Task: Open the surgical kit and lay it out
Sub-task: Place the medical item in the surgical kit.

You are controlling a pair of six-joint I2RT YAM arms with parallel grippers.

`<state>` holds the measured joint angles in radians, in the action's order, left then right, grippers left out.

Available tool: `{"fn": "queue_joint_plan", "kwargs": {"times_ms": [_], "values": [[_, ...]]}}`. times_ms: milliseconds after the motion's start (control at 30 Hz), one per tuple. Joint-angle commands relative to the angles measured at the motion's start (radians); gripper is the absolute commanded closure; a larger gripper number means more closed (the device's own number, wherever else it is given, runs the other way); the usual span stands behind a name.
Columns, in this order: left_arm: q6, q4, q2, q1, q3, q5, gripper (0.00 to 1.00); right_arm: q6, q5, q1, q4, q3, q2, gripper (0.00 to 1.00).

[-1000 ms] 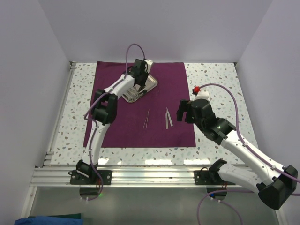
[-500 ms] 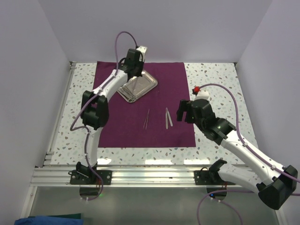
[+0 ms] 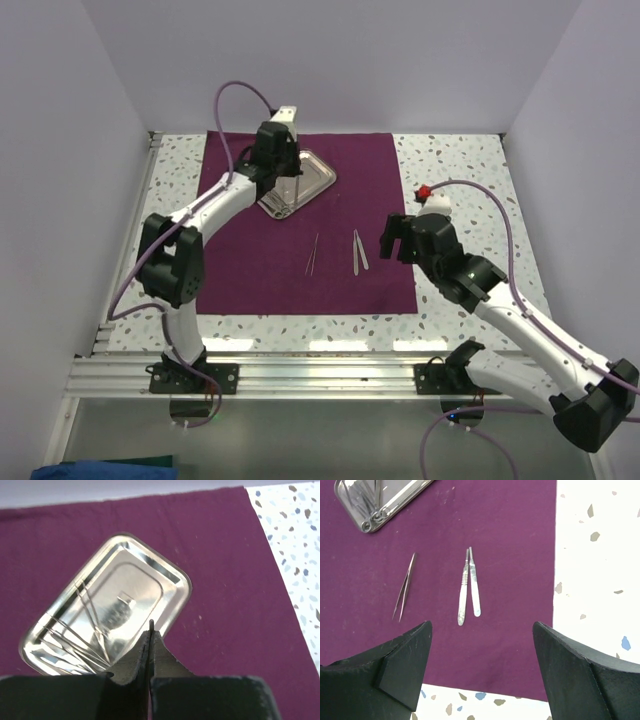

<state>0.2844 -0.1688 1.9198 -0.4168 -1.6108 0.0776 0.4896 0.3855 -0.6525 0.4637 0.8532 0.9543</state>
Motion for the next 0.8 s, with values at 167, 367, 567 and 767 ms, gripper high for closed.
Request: {"fn": "queue_joint_plan", "kwargs": {"times_ms": [167,367,567,767], "values": [[0.335,0.296,-0.137,-0.181,0.284,0.040,1.00,0.029,0.127,0.004,-0.002,-0.019,-0.080,0.13],[0.406,0.371,-0.058,-0.321,0.299,0.082,1.00,0.035,0.154,0.004,0.015,-0.017,-0.101,0.13],[0.441,0.387,0.002,-0.375,0.304,0.139,1.00,0.035,0.170,0.004,0.023,-0.022,-0.120,0.12],[0.473,0.382,0.054,-0.387,0.307,0.123,1.00,0.038,0.165,0.004,0.021,-0.026,-0.114,0.12]]}}
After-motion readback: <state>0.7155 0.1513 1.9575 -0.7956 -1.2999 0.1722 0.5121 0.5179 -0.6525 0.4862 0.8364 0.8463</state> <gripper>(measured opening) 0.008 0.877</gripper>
